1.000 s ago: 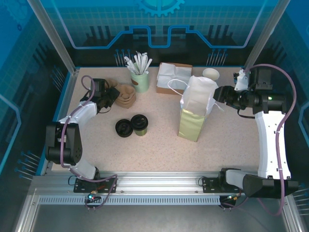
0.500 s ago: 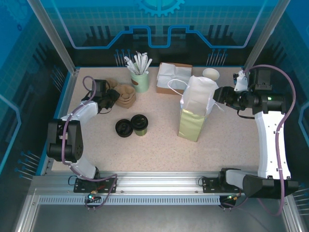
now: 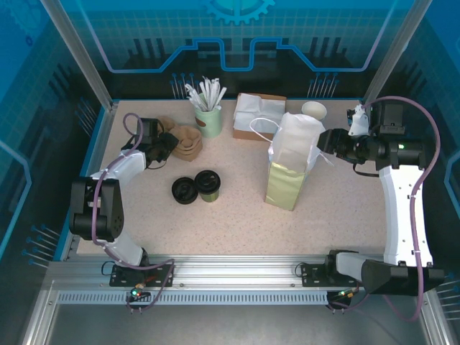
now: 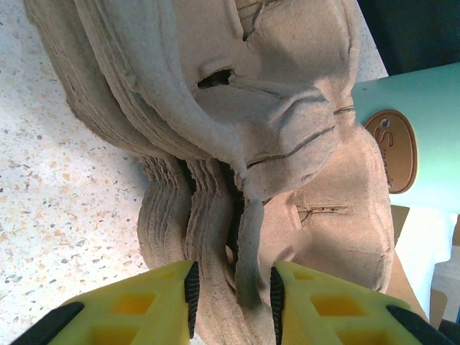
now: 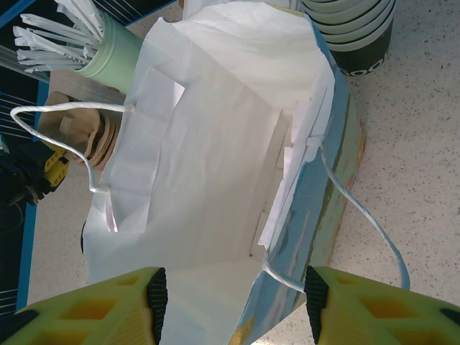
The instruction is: Pack the takeout coffee
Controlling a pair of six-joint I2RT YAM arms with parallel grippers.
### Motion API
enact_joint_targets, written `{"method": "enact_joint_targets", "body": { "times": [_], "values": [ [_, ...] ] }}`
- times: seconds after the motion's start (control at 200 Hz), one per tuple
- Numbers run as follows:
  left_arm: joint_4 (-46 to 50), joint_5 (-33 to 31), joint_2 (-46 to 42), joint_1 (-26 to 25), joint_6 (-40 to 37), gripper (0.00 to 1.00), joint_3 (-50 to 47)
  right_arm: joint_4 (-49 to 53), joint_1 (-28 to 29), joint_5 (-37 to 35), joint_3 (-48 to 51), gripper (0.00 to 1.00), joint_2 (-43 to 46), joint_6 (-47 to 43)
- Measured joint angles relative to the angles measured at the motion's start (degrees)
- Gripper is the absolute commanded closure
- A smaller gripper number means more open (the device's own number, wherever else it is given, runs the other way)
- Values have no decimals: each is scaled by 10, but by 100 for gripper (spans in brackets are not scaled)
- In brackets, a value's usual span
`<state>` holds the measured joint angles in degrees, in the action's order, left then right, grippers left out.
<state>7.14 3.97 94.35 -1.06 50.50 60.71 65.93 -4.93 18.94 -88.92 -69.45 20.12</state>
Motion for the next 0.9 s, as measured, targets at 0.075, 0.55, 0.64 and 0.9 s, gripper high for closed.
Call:
{"method": "enact_joint_targets", "body": {
  "times": [0.075, 0.55, 0.64, 0.9],
  "values": [
    [2, 0, 0, 0, 0, 67, 3, 0, 0, 0, 0, 45, 0, 0],
    [3, 0, -6, 0, 0, 70, 16, -5, 0, 9, 0, 45, -3, 0],
    [3, 0, -6, 0, 0, 70, 17, -6, 0, 9, 0, 45, -4, 0],
    [-1, 3, -1, 0, 2, 70, 18, -7, 0, 9, 0, 45, -8, 0]
  ]
}}
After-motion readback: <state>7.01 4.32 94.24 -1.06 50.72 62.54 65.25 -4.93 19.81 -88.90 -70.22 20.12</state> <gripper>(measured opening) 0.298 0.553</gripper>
